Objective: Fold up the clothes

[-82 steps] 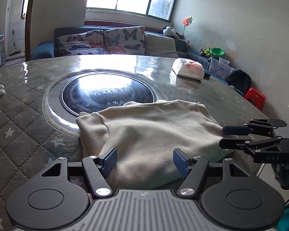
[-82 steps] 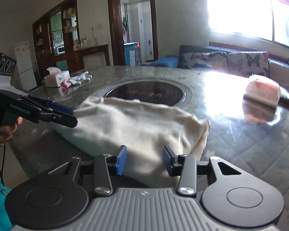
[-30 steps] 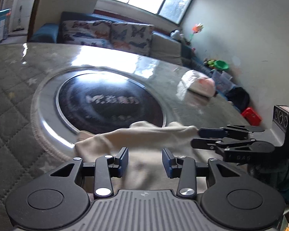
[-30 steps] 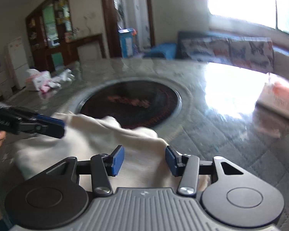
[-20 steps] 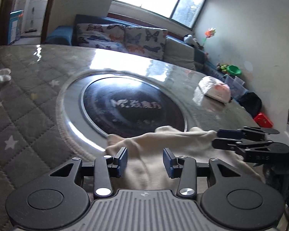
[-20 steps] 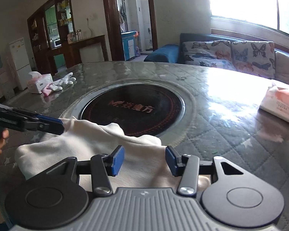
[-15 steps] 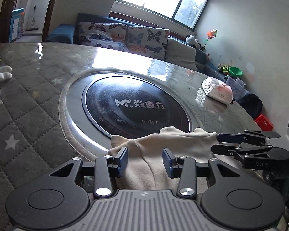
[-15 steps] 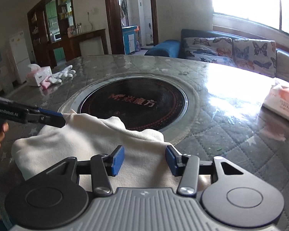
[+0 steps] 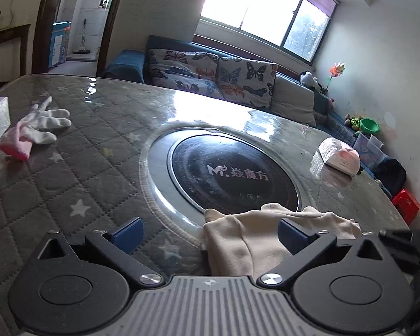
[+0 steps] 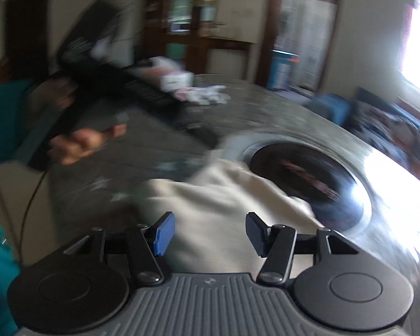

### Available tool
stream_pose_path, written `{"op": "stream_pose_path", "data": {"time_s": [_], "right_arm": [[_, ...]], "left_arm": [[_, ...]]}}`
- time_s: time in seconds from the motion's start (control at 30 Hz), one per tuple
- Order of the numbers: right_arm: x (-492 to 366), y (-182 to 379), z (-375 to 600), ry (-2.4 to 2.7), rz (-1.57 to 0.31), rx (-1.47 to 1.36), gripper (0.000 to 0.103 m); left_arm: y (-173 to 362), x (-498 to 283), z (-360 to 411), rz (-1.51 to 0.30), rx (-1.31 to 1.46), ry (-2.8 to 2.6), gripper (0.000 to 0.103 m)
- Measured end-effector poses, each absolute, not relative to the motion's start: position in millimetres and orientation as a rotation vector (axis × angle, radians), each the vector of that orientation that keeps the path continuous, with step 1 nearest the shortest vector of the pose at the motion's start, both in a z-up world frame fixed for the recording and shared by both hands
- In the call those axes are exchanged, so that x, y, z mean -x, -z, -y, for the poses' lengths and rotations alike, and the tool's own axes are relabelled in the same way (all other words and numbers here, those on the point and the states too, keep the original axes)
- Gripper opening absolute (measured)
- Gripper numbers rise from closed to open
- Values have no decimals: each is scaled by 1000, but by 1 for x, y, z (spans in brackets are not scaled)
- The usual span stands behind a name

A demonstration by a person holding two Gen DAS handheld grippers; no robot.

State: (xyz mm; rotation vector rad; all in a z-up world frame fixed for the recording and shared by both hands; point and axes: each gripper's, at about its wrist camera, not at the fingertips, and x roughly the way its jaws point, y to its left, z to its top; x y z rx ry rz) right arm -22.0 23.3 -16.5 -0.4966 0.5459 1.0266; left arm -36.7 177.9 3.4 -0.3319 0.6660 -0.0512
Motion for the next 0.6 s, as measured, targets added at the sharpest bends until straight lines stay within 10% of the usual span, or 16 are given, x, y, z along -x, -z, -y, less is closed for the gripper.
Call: {"op": "stream_pose_path", "data": {"time_s": [0.33, 0.6], "right_arm": [[56, 37, -82, -1082, -497, 731, 47], [52, 28, -80, -1037, -499, 652, 8]], "left_arm": [[12, 43, -202, -768, 579, 55, 103], [23, 39, -199, -816, 782, 89, 103]]}}
